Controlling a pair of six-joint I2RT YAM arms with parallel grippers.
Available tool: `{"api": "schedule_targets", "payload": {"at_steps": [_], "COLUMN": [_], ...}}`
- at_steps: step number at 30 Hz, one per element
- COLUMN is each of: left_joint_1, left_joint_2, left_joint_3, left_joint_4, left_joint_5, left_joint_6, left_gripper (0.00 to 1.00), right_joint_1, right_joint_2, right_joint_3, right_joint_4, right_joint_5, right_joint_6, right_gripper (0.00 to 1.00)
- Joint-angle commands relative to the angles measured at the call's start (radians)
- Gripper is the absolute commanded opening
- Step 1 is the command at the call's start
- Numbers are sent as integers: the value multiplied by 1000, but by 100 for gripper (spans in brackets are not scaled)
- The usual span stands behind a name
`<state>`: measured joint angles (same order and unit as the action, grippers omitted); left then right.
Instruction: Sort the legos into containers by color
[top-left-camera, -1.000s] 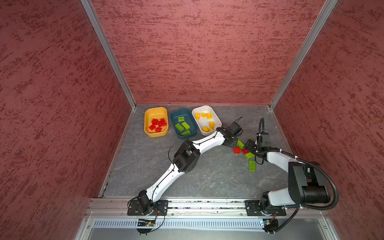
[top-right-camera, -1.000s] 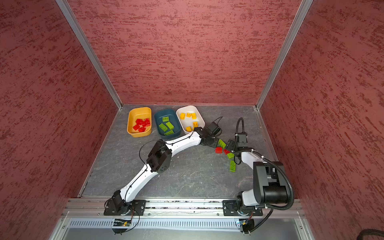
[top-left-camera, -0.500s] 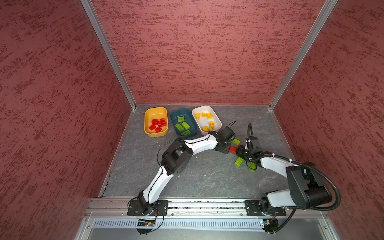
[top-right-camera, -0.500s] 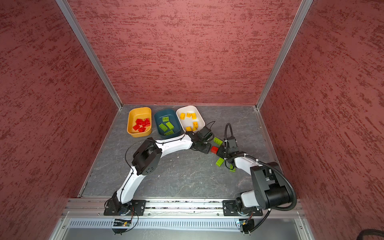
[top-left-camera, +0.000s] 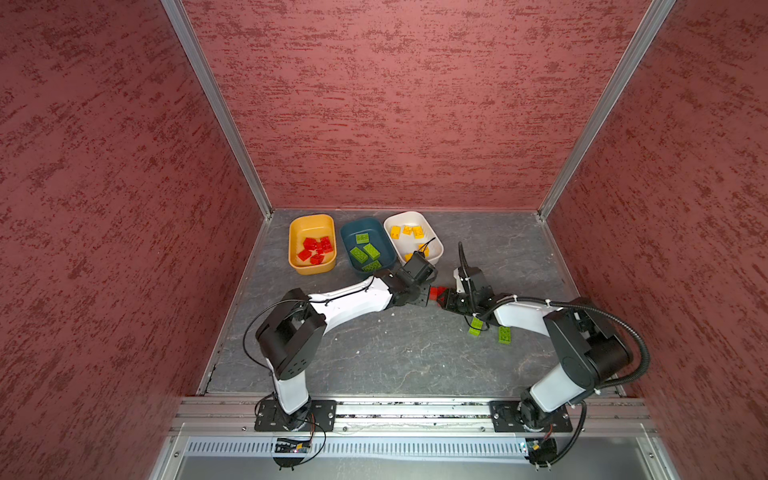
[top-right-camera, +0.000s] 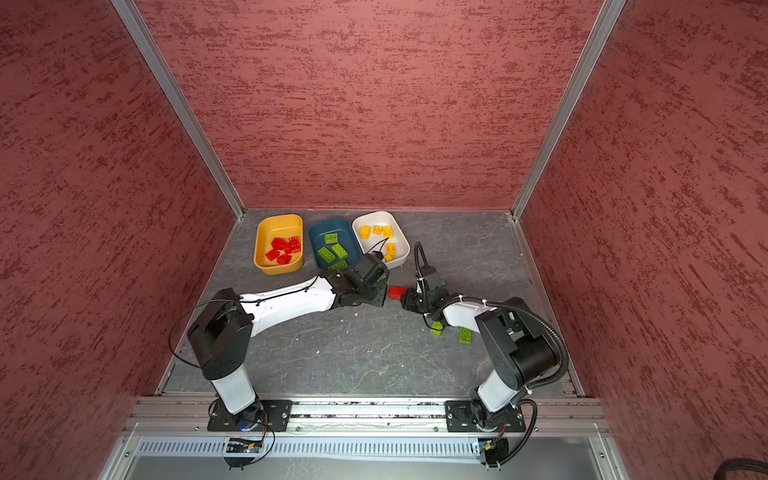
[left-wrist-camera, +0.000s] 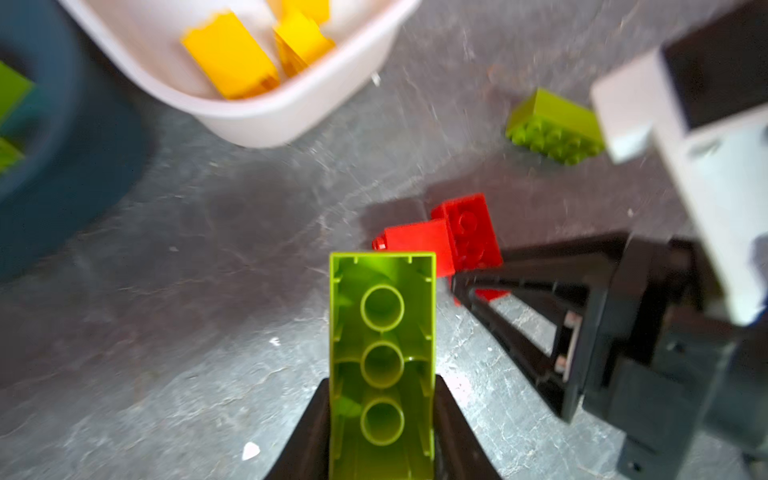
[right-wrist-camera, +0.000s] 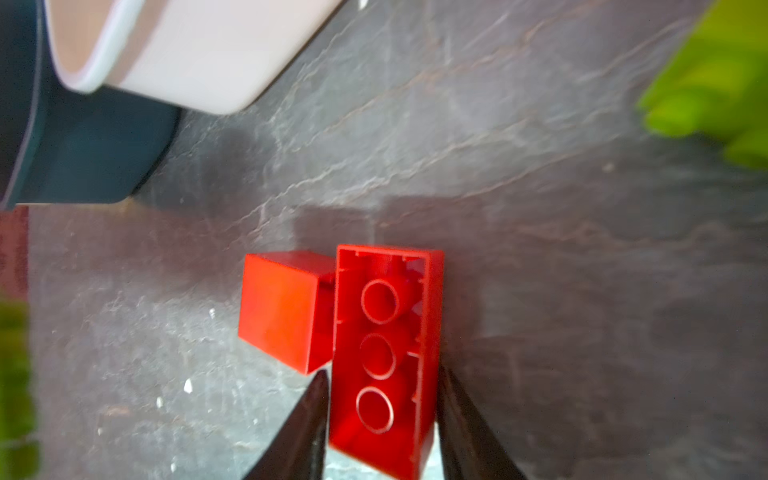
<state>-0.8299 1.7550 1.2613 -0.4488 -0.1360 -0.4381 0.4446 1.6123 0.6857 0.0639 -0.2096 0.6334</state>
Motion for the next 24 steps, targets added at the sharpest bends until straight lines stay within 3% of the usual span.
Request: {"api": "schedule_targets", "payload": {"at_steps": [1,14,24], "left_joint_1": [67,346,427], "left_joint_2": [-50,-3,204], "left_joint_3": [-5,85,297], "left_joint_4": [32,-37,-90], "left_joint_5": [-60,-131,-85], "left_joint_6": [-33,68,100], "left_gripper": [28,29,34], "right_joint_1": [3,2,3], "right_joint_2": [-46,-192,-268], "right_joint_3": [15,24,-15], "right_joint_4": [-12,-167,-160], "right_joint_5": [38,301,434], "right_joint_6": [-21,-77,-67], "right_gripper": [57,86,99]}}
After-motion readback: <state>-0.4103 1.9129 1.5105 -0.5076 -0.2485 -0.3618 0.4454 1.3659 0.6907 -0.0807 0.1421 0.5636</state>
